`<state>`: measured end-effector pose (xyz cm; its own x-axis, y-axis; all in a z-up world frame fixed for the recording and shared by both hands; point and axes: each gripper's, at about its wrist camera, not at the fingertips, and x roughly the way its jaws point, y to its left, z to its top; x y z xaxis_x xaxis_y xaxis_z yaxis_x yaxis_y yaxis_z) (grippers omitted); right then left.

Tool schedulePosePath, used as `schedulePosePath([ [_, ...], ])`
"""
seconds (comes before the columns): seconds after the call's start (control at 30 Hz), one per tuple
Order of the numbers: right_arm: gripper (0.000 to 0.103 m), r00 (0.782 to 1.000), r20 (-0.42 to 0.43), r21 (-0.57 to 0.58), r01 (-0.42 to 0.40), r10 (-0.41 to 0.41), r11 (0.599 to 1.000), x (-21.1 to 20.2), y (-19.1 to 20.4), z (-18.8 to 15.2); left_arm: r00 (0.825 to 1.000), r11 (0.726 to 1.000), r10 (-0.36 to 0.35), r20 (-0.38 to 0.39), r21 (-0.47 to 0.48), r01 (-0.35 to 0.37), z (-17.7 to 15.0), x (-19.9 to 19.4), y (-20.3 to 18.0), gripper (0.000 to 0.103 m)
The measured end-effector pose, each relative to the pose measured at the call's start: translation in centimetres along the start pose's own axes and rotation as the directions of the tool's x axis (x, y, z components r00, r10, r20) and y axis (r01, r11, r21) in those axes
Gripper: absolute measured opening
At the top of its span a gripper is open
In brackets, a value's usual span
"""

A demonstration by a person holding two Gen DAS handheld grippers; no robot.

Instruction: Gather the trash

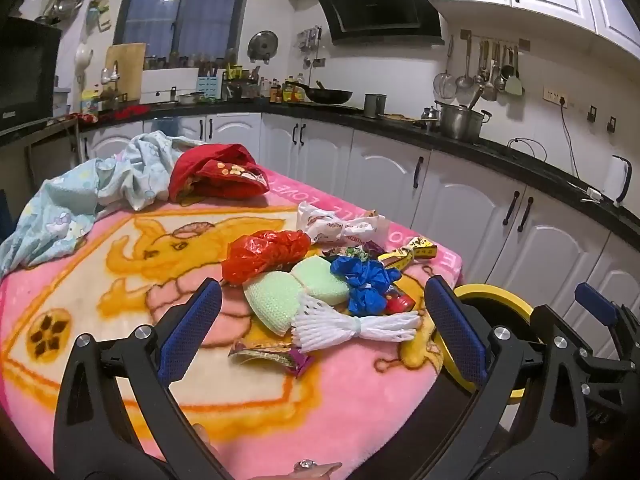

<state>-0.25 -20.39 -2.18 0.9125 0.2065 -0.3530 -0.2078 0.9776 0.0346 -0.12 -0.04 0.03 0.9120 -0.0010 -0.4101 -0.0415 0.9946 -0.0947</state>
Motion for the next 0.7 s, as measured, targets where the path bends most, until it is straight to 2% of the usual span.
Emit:
schedulePosePath([
  [0.47, 0.097, 1.0, -0.005, -0.004, 0.003, -0.003, 1.0, 0.0, 0.0, 0.0, 1.0, 1.0, -0.01, -0.006, -0.011, 0.01, 0.9, -0.5, 1.6, 0.093],
  [0.7, 0.097, 1.0, -0.006, -0.002, 0.009, -0.009, 1.0, 0.1, -0.6, -0.1, 1.0, 1.0, -0.007, -0.005, -0.015, 0.007, 0.8, -0.5, 1.0, 0.093],
])
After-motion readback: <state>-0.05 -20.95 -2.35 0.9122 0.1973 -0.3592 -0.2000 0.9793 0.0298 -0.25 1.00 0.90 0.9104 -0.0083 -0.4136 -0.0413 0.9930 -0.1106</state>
